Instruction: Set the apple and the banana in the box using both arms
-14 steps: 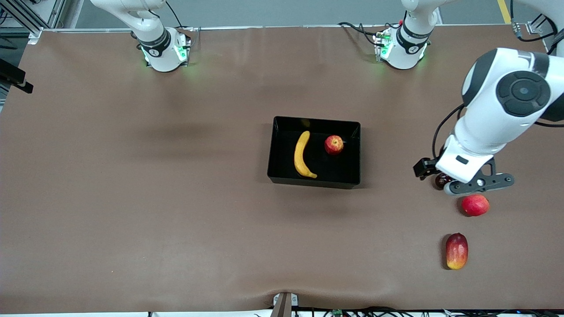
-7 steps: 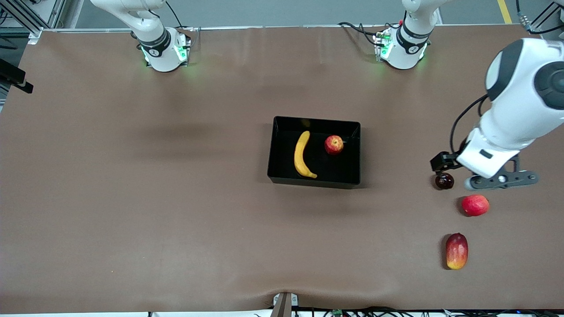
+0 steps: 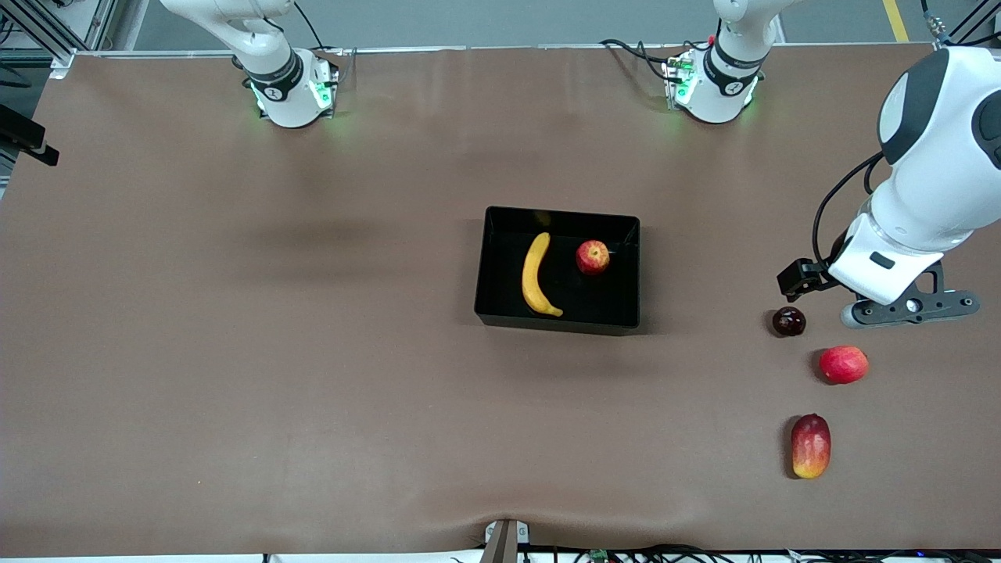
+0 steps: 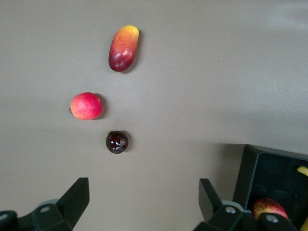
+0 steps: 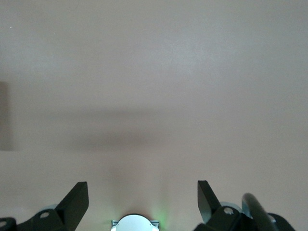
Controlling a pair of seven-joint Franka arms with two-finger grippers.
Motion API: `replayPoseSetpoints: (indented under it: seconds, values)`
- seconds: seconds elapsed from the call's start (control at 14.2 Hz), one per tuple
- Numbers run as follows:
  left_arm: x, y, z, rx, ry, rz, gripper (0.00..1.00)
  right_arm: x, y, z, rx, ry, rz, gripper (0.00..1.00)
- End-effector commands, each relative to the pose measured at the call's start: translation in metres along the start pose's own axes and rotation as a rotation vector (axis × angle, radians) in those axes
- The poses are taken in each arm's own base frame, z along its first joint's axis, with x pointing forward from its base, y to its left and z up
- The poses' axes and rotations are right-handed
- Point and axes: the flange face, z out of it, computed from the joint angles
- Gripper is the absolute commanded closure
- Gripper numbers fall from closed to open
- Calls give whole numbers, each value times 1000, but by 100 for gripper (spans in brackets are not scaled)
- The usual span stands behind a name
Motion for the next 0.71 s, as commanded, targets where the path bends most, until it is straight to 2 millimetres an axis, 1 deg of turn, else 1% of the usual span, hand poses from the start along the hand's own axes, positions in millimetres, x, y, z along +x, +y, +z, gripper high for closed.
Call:
replayPoseSetpoints:
  seconds: [0.0, 0.14, 0.21, 0.35, 0.49, 0.64]
  values:
    - [-10, 0, -15, -15, -4, 2, 0, -5, 0, -3, 7, 4, 8, 0]
    - [-11, -3, -19, -31, -4, -9, 0, -4, 0, -3, 7, 4, 6, 0]
    - [-9, -9, -25, -34, 3, -17, 0, -4, 0, -3, 7, 4, 6, 0]
    - [-10, -13, -32, -30, -7, -18, 0, -5, 1, -3, 8, 3, 9, 0]
    - [-11, -14, -40, -29, -6, -19, 0, -5, 1, -3, 8, 4, 9, 0]
    - [-12, -15, -42, -26, -12, -20, 0, -5, 1, -3, 8, 4, 9, 0]
